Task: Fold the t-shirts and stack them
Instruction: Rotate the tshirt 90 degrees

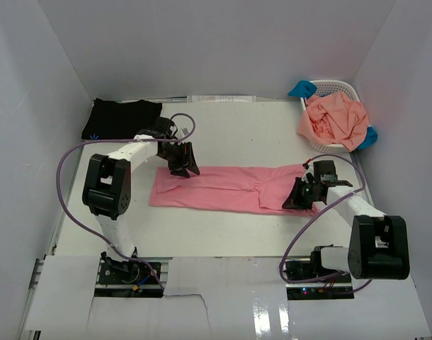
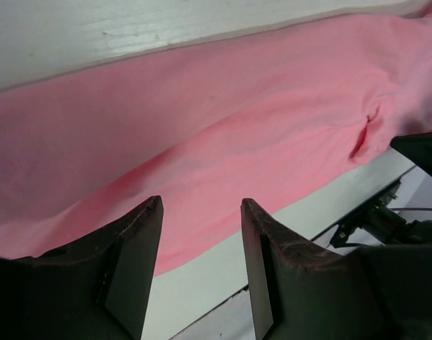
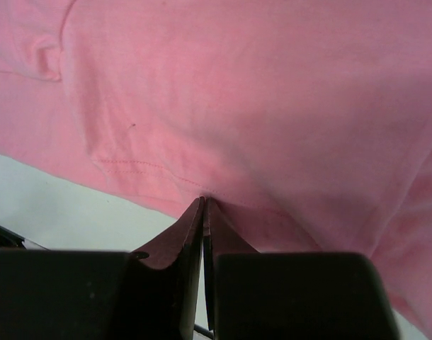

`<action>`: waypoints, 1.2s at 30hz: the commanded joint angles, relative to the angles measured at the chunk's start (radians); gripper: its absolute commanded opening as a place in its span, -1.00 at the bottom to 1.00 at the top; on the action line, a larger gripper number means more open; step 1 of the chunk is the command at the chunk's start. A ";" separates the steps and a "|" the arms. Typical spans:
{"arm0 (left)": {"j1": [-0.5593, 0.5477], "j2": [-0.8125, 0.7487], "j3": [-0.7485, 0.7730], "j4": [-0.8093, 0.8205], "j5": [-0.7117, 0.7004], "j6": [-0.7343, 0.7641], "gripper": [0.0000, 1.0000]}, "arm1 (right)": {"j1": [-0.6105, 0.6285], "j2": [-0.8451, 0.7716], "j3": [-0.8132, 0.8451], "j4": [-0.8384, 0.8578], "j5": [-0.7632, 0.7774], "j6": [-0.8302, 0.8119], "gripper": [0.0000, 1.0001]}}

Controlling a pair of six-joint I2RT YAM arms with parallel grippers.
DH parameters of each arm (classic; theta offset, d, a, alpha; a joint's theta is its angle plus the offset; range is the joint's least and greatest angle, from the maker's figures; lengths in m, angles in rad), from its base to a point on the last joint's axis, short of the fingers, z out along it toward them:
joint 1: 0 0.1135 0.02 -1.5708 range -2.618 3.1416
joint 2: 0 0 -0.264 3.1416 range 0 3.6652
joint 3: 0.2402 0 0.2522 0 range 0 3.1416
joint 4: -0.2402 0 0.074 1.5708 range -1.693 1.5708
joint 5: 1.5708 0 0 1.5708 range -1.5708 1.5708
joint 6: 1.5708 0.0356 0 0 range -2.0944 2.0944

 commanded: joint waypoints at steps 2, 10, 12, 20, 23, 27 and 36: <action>0.002 0.008 0.013 -0.010 -0.108 0.031 0.16 | 0.006 0.049 0.030 0.011 0.034 0.001 -0.85; 0.045 0.052 0.028 -0.022 -0.268 -0.001 0.16 | 0.009 0.092 0.041 0.020 0.064 -0.003 -0.85; 0.057 0.075 0.033 -0.030 -0.294 -0.008 0.16 | 0.008 0.121 0.050 0.020 0.083 -0.004 -0.85; 0.131 0.106 -0.019 -0.028 -0.309 -0.026 0.16 | 0.008 0.250 0.123 0.045 0.110 0.000 -0.85; 0.134 0.098 -0.070 -0.025 -0.298 -0.040 0.16 | 0.008 0.323 0.215 0.038 0.109 0.003 -0.85; 0.145 0.057 -0.201 0.031 -0.200 -0.115 0.16 | 0.011 0.481 0.386 0.014 0.106 0.001 -0.85; 0.137 -0.210 -0.573 0.150 -0.091 -0.228 0.16 | 0.018 0.851 0.915 -0.126 0.058 -0.046 -0.85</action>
